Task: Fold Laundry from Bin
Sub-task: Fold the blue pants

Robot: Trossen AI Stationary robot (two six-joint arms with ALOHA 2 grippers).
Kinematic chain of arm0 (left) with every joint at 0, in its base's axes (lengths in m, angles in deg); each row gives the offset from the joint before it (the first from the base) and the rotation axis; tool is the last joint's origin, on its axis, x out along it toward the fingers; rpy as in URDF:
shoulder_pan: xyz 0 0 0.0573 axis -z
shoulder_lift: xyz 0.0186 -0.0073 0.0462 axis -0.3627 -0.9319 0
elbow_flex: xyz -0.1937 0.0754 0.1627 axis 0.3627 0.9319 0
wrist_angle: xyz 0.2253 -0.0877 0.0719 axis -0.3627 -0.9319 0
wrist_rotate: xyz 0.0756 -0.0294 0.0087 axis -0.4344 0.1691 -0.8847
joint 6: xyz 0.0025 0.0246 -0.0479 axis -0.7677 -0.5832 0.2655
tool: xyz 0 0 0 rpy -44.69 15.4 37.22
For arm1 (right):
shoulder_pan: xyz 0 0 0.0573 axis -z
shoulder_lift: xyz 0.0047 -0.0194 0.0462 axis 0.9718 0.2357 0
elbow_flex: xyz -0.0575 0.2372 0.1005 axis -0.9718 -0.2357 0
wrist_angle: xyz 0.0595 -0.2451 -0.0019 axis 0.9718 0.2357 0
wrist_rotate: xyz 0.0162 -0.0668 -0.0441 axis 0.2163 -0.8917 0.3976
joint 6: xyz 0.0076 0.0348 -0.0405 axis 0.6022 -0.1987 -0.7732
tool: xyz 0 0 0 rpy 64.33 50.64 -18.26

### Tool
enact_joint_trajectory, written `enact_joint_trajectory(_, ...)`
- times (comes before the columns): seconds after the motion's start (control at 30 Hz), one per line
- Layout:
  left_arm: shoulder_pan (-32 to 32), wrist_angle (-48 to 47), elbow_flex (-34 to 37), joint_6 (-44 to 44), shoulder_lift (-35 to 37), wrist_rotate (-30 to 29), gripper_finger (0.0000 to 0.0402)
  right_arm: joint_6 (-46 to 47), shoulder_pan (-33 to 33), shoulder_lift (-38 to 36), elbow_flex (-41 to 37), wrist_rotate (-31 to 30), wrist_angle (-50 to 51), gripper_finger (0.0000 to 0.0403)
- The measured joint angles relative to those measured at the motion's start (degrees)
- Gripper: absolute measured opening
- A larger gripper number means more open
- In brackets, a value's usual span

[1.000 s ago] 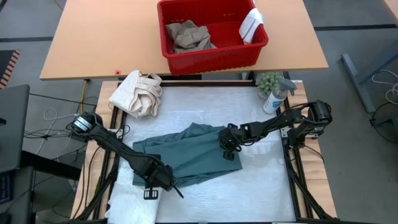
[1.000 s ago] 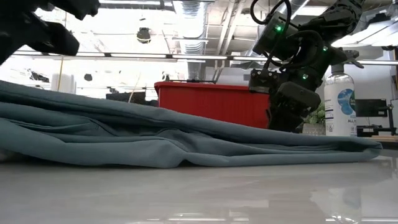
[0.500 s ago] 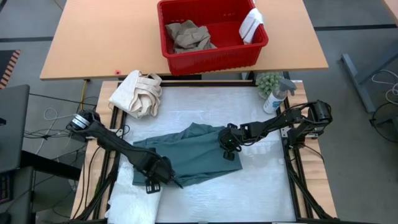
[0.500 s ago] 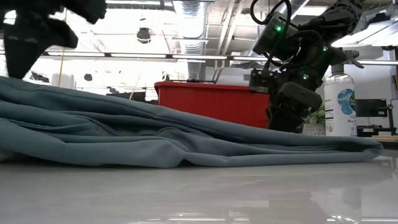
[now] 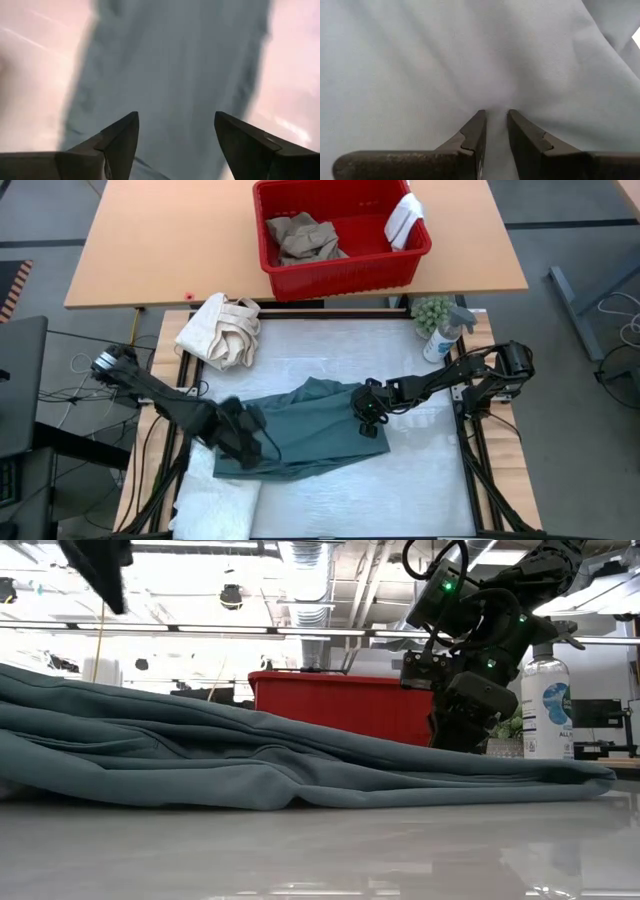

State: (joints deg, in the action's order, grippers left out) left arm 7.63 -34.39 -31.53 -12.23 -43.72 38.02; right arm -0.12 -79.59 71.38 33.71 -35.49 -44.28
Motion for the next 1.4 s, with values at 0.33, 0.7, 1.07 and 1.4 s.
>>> enact_joint_trajectory(0.33,-11.32,10.44,17.59,-13.85,6.18,1.96,0.0249,0.57,0.0,0.0,-0.02,0.0,-0.31,0.0107)
enact_joint_trajectory(0.7,-16.19,16.26,28.68,-23.48,11.15,4.05,0.0249,1.05,-0.11,0.02,0.0,-0.02,-0.42,0.0107)
enact_joint_trajectory(1.07,-19.41,19.98,33.34,-26.94,11.84,9.9,0.0249,1.05,-0.07,0.02,0.0,-0.02,-0.46,0.0107)
enact_joint_trajectory(1.4,-23.26,21.0,33.34,-32.25,11.62,13.19,0.0163,1.03,-0.02,0.02,0.0,-0.02,-0.46,0.0107)
